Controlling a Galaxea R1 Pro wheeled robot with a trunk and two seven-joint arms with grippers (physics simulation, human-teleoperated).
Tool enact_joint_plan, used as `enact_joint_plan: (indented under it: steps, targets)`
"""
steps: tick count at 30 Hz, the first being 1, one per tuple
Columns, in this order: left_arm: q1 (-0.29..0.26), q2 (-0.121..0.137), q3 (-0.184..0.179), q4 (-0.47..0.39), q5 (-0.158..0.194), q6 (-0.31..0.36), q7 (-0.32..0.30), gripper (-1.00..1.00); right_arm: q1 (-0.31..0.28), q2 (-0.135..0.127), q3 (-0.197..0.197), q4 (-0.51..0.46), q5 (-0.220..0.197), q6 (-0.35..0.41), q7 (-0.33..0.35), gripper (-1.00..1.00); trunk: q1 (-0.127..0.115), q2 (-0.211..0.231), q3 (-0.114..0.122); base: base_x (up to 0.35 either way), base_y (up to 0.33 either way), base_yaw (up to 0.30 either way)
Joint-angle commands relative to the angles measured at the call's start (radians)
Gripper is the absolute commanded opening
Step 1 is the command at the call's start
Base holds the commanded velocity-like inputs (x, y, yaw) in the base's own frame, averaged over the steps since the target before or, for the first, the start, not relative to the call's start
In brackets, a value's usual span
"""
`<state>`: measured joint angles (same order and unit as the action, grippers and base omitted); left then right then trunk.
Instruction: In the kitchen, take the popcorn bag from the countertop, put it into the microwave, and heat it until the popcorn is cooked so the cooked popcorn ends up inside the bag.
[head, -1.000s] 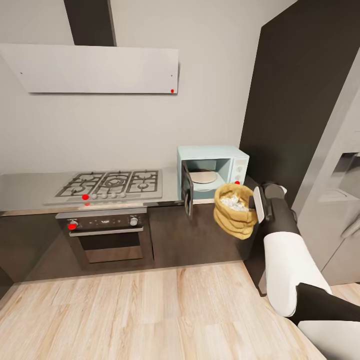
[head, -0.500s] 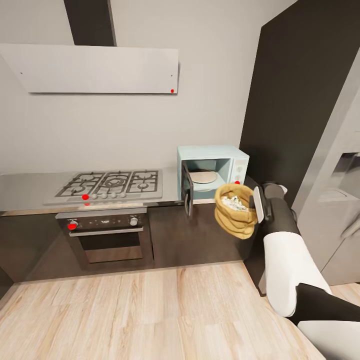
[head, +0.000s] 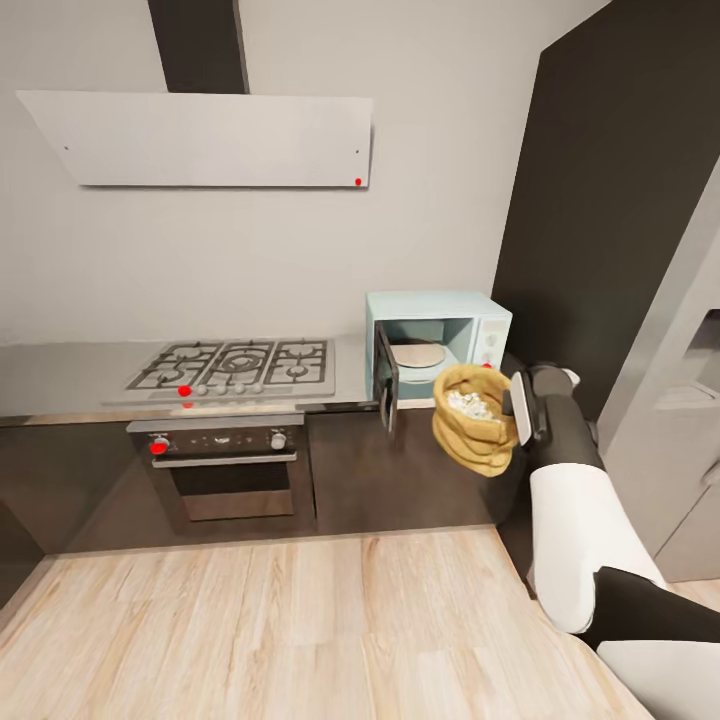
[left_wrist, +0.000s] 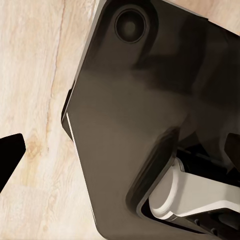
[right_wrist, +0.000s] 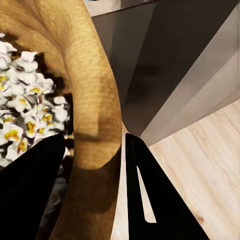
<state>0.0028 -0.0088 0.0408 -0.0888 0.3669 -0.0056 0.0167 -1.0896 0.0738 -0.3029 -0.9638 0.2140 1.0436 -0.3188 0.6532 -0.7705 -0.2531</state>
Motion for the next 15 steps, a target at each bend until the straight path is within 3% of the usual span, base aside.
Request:
enact_joint_plan:
  steps: [1, 7, 15]
  targets:
    - [0.000, 0.000, 0.004, -0.002, 0.001, -0.001, 0.002, 1.00, -0.001, 0.001, -0.003, -0.010, 0.004, 0.004, 0.001, -1.00, 0.000, -0.001, -0.001, 0.000, 0.000, 0.002]
    - [0.000, 0.000, 0.003, -0.003, 0.001, -0.001, 0.002, 1.00, -0.001, 0.004, -0.003, -0.027, 0.003, 0.004, 0.003, -1.00, 0.000, -0.001, -0.001, 0.031, 0.000, 0.000]
    - [0.000, 0.000, -0.002, -0.005, 0.001, -0.001, 0.002, 1.00, -0.001, 0.006, -0.001, -0.027, 0.005, 0.004, 0.003, -1.00, 0.000, -0.001, -0.001, 0.300, 0.000, 0.000]
